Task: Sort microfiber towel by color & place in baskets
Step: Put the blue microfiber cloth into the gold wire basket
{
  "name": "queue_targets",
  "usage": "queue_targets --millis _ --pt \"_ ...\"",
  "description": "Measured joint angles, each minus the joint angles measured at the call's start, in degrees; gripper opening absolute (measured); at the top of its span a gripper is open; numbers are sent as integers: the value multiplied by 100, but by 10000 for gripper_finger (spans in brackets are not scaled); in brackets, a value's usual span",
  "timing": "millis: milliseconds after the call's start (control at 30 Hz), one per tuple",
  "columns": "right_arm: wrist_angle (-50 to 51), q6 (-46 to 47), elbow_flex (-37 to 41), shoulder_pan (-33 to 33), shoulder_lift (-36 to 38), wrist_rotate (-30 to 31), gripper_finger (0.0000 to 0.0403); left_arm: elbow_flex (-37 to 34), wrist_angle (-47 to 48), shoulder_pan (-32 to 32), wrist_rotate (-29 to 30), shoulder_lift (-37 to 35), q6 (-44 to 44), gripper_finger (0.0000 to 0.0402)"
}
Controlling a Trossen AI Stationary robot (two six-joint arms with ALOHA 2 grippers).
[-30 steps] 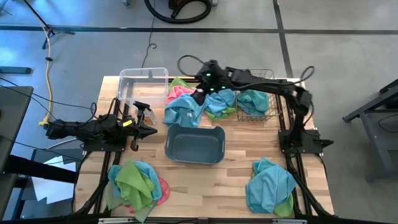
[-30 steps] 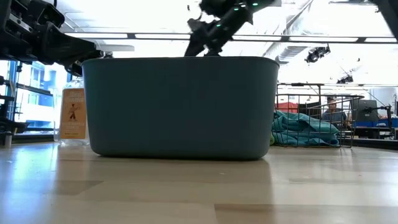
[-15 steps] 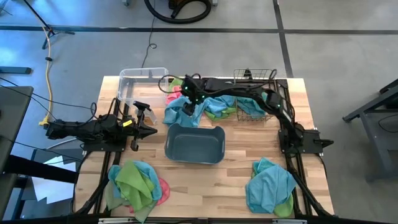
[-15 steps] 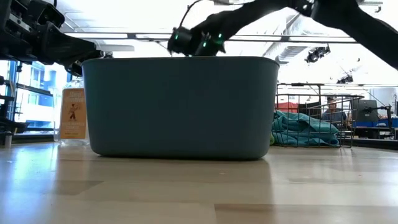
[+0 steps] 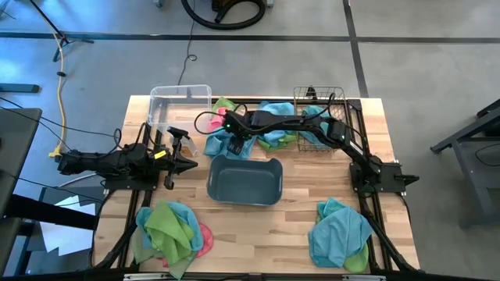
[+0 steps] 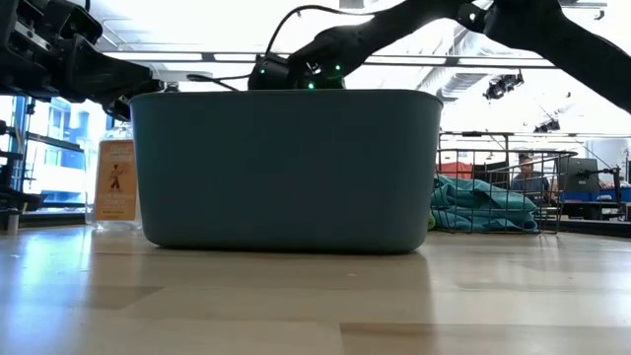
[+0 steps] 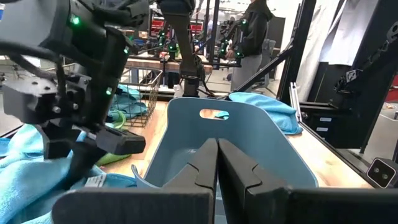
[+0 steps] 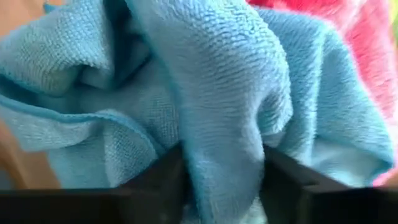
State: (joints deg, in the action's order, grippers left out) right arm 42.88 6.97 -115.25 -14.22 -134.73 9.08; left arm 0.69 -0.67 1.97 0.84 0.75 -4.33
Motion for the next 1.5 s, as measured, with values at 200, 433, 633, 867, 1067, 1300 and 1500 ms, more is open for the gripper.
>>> queue_targets --millis 200,433,633,867,1067,1300,1500 --pt "543 -588 -781 35 13 -115 21 0 -1 -2 -1 -1 0 0" --pt "675 -1131 -1726 119 384 -115 6 0 -2 -2 0 -2 0 0" --pt "599 -1052 -1149 61 1441 -252 2 0 -2 -2 -7 0 0 0" --pt "361 -1083 -488 -25 2473 -355 1 0 -3 -1 -2 7 1 0" --pt "50 -952 692 -26 3615 -351 1 0 -4 0 0 15 0 0" --pt "-308 -798 2123 -26 5235 -401 0 0 -2 0 -2 15 1 0" --pt "-107 -686 2884 -26 6656 -777 0 0 -2 -2 -1 15 0 0"
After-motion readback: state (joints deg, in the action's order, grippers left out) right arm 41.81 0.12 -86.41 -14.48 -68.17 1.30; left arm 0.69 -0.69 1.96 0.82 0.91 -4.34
